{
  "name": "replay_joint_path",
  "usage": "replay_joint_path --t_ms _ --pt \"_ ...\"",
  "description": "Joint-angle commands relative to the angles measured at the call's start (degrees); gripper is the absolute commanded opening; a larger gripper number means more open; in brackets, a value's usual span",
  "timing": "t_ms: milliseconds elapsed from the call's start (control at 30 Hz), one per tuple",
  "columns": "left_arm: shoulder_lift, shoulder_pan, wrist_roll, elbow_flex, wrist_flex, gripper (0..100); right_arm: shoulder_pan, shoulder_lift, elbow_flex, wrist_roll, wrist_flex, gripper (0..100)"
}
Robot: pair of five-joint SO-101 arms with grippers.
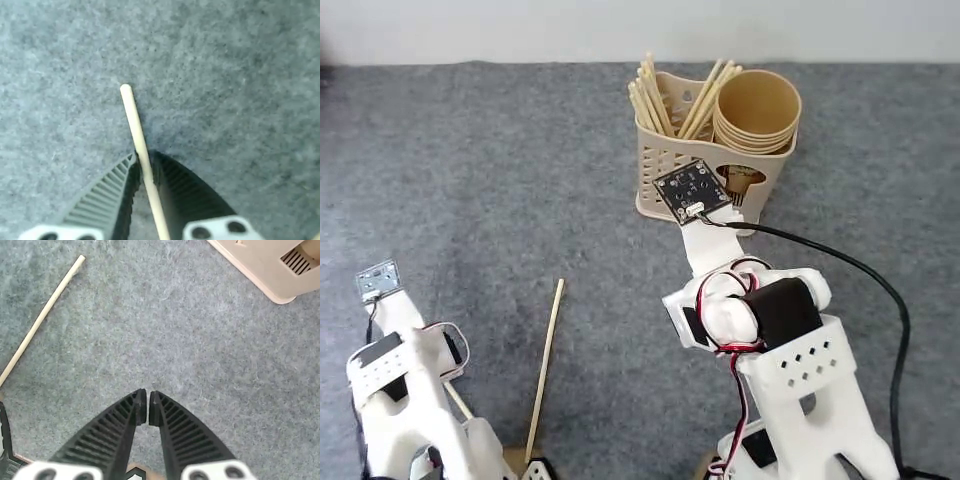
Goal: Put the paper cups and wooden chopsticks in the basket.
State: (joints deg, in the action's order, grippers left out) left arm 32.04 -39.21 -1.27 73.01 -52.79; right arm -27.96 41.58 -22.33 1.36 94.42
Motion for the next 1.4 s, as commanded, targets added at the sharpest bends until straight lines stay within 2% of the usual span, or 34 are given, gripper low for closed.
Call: replay_joint_path --t_ms 0,133,300,500,633,733,1067,1200,1367 --pt "1.1 -0.2 0.5 -2.9 -0.3 1 -0.2 1.6 0.4 -0.6 -0.4 3.3" --pt "1.1 0.4 0.0 -11.6 -8.6 1 -0.2 1.6 0.4 -0.6 -0.4 3.3" --pt "1.1 7.4 -8.1 -25.1 -20.0 1 -0.2 1.6 0.4 -0.6 -0.4 3.3" --pt "1.1 17.8 -19.6 -34.9 -22.3 1 0.0 1.6 0.4 -0.6 -0.4 2.9" --pt "0.7 19.3 -21.1 -35.0 -23.1 1 0.0 1.6 0.4 -0.6 -0.2 2.9" --pt "1.1 18.7 -21.0 -33.4 -24.4 1 -0.2 1.6 0.4 -0.6 0.8 3.3" --pt "1.1 8.3 -20.9 -35.7 -26.9 1 0.0 1.6 0.4 -0.7 0.7 3.3" --pt "0.7 2.5 -15.5 -34.7 -31.5 2 0.0 1.6 0.4 -0.7 0.7 3.3" --pt "0.7 -3.3 -8.4 -28.5 -31.0 2 0.0 1.6 0.4 -0.7 0.7 3.3"
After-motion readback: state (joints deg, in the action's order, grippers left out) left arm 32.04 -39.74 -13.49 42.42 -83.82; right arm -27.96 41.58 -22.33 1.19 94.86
